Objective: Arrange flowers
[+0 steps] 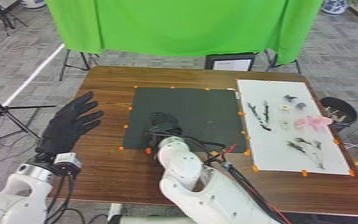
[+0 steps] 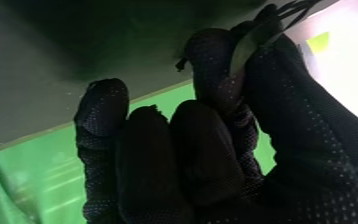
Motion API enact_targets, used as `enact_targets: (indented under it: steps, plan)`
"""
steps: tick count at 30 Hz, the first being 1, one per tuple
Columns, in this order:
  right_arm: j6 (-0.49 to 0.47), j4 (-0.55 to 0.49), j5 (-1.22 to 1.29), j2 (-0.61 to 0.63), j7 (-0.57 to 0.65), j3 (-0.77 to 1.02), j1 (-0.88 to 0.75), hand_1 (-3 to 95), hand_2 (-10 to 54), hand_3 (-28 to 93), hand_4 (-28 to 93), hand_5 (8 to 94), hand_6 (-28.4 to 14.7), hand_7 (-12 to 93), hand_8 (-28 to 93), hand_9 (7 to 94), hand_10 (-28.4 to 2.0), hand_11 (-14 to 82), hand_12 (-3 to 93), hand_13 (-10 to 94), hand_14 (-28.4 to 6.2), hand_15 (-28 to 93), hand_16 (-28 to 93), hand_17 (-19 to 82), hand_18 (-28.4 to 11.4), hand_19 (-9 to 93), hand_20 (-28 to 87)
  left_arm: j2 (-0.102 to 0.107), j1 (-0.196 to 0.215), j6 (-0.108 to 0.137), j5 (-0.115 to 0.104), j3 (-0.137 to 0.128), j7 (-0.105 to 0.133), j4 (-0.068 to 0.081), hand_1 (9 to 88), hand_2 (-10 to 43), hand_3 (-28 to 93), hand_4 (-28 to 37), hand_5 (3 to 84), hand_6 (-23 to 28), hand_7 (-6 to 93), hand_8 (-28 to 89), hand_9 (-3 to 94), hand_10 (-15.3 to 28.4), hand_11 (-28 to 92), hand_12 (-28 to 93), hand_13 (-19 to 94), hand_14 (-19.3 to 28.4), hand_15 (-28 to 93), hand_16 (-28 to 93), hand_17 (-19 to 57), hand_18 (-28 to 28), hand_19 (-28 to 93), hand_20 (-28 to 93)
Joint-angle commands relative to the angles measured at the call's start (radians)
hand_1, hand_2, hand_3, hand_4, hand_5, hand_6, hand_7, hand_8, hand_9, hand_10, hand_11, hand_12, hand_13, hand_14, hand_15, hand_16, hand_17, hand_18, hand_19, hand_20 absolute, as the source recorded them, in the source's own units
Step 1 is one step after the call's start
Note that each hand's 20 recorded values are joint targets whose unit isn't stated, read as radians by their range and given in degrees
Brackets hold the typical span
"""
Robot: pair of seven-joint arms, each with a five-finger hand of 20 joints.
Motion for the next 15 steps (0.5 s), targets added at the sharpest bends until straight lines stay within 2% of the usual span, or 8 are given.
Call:
enact_targets:
  steps: [1, 6, 15]
  plan:
    - [-0.034, 0.007, -0.01, -0.017, 0.015, 0.002, -0.011, 33.4, -9.5, 92, -10, 75.4, 0.2, 54, 29, 87.7, -5.7, 75.5, 62.8, 82, -7.8, 92, 40, 34, -20.8, 87, 35, 0.003, -0.003, -0.014, -0.006, 0.0, -0.014, 0.003, 24.2, -4.6, 71, -28.3, 25.4, 3.5, 18.8, -10, 21.9, 11.4, 18, 18, 18, 16.0, 31, 0, -9.5, 21.8, 40, 10]
    - [-0.088, 0.011, -0.008, -0.019, 0.013, 0.016, -0.018, 33.5, -9.2, 91, -14, 76.0, 0.7, 52, 25, 87.4, -5.9, 74.2, 63.1, 81, -8.1, 91, 41, 34, -21.2, 86, 35, -0.001, 0.003, -0.015, -0.005, -0.005, -0.014, 0.001, 24.1, -4.7, 71, -28.3, 25.4, 3.5, 18.7, -10, 21.9, 11.4, 18, 18, 18, 16.0, 31, 0, -9.6, 21.9, 40, 10]
    - [-0.102, 0.013, -0.017, -0.017, 0.011, 0.028, -0.02, 26.4, -7.1, 88, -18, 77.0, -0.2, 47, 23, 87.2, -6.5, 73.0, 63.4, 81, -8.4, 91, 42, 33, -21.3, 86, 35, -0.006, 0.009, -0.014, -0.004, -0.01, -0.014, 0.0, 24.3, -4.1, 71, -28.3, 25.4, 3.5, 18.8, -10, 21.9, 11.3, 18, 18, 18, 16.0, 31, 0, -9.6, 21.9, 40, 10]
